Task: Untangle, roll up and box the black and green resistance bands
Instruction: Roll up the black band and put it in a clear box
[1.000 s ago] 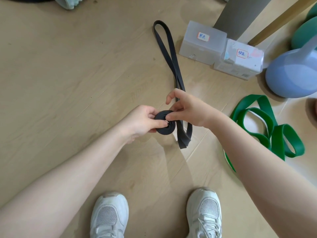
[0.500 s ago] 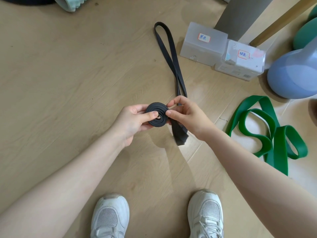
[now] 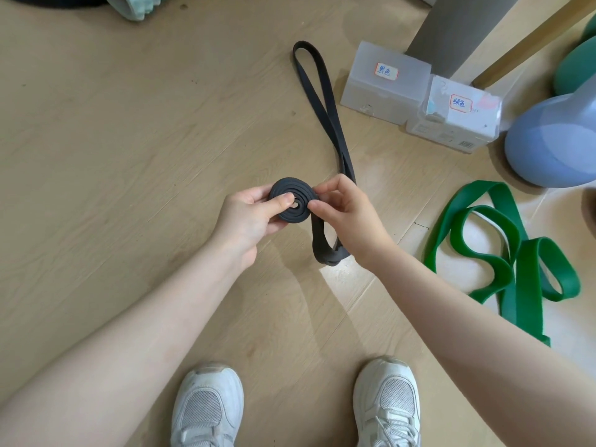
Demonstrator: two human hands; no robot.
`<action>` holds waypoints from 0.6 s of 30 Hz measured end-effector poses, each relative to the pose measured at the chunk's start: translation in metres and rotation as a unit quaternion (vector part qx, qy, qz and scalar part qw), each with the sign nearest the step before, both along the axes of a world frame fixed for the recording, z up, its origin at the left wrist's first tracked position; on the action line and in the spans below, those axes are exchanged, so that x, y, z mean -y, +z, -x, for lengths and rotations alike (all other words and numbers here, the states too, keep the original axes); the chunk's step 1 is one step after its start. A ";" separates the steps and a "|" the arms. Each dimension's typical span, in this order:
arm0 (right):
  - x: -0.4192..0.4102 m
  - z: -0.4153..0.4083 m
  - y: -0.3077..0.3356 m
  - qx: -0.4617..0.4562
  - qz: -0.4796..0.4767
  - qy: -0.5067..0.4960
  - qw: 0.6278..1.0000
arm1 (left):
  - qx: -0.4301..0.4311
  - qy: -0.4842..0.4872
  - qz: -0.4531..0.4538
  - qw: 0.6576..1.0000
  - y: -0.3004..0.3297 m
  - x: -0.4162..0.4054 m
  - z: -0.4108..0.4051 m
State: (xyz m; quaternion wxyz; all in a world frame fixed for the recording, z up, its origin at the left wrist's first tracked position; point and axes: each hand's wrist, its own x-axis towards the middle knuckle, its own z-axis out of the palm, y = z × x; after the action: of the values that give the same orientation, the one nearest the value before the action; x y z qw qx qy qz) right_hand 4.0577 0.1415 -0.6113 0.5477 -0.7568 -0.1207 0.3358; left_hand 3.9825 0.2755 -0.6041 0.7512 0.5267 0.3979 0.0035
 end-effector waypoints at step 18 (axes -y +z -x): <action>0.004 -0.023 0.014 0.053 0.051 0.102 0.992 | -0.010 -0.204 -0.078 0.976 -0.002 -0.008 -0.004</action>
State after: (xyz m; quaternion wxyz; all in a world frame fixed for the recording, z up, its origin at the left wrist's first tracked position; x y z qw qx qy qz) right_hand 4.0803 0.1372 -0.5976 0.4644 -0.7838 -0.2091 0.3555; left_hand 3.9868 0.2836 -0.6059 0.6888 0.6538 0.2877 -0.1238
